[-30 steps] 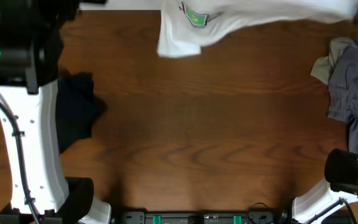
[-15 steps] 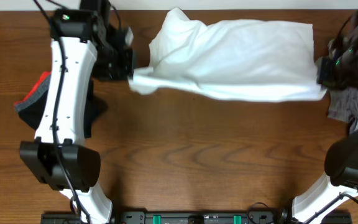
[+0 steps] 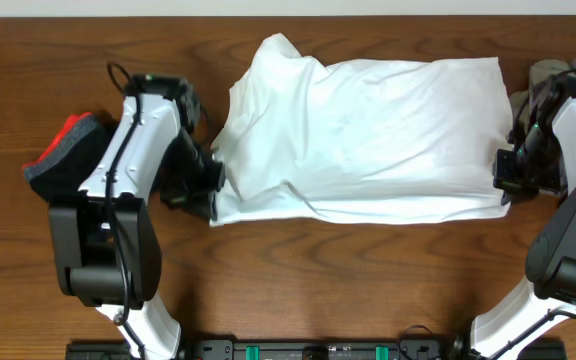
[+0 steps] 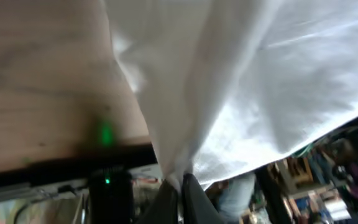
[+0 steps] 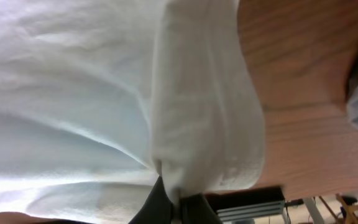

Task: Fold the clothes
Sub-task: 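Lay the shirt flat on the table and smooth its edges with both grippers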

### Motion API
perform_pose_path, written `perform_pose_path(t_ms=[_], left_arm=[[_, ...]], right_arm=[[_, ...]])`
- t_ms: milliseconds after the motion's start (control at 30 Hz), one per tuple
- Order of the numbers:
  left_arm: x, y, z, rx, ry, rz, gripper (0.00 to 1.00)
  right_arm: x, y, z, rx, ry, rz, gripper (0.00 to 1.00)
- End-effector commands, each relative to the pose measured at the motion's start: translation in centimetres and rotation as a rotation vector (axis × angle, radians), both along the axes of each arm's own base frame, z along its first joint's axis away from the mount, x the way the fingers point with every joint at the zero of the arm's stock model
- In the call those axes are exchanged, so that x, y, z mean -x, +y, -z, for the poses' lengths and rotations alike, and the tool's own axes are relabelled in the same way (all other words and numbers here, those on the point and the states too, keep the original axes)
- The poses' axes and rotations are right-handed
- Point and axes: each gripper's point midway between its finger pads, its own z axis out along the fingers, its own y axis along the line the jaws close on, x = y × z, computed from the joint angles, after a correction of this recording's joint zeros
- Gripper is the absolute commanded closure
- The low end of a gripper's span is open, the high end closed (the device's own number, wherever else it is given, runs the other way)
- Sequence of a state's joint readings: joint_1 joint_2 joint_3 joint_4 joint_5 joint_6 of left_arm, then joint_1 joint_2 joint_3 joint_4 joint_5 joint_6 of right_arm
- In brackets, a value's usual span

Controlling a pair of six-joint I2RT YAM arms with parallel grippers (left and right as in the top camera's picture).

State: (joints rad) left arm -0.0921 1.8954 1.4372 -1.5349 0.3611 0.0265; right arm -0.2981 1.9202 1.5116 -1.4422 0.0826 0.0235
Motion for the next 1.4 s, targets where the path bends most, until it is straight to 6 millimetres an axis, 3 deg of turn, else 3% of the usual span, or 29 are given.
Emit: perform_pose_path(t_ms=[0, 167, 300, 467, 567, 733, 800, 933, 1133, 1367], left_arm=[[1.7, 0.2, 0.7, -0.004, 0.029, 0.0, 0.94], [3.1, 0.3, 1.1, -0.016, -0.022, -0.03, 0.94], [4.2, 0.4, 0.1, -0.015, -0.089, -0.043, 0.94], [5.0, 0.5, -1.2, -0.006, -0.189, -0.047, 0.94], [3.0, 0.3, -1.9, 0.008, -0.343, -0.061, 0.94], [-3.1, -0.1, -3.4, 0.032, -0.654, -0.106, 0.94], [-5.3, -0.3, -3.8, 0.045, -0.747, -0.108, 0.94], [-8.4, -0.6, -4.3, 0.061, -0.857, -0.113, 0.94], [-10.8, -0.7, -3.5, 0.063, -0.907, -0.113, 0.94], [-11.6, -0.8, -1.3, 0.057, -0.86, -0.112, 0.94]], right_arm=[[1.2, -0.4, 0.2, 0.022, 0.042, 0.031, 0.99], [3.3, 0.3, 1.5, 0.007, 0.117, 0.055, 0.99], [5.1, 1.1, 2.7, -0.016, 0.168, 0.077, 0.99], [5.7, 1.6, 2.7, -0.032, 0.162, 0.086, 0.99], [4.6, 1.4, 1.9, -0.012, 0.082, 0.087, 0.99], [1.1, 0.4, 0.5, 0.034, -0.123, 0.09, 0.99], [-0.6, 0.1, 0.2, 0.048, -0.209, 0.091, 0.99], [-2.1, -0.4, 0.4, 0.063, -0.266, 0.09, 0.98], [-3.7, -0.8, 0.8, 0.073, -0.323, 0.085, 0.95], [-4.3, -1.0, 0.8, 0.079, -0.346, 0.085, 0.94]])
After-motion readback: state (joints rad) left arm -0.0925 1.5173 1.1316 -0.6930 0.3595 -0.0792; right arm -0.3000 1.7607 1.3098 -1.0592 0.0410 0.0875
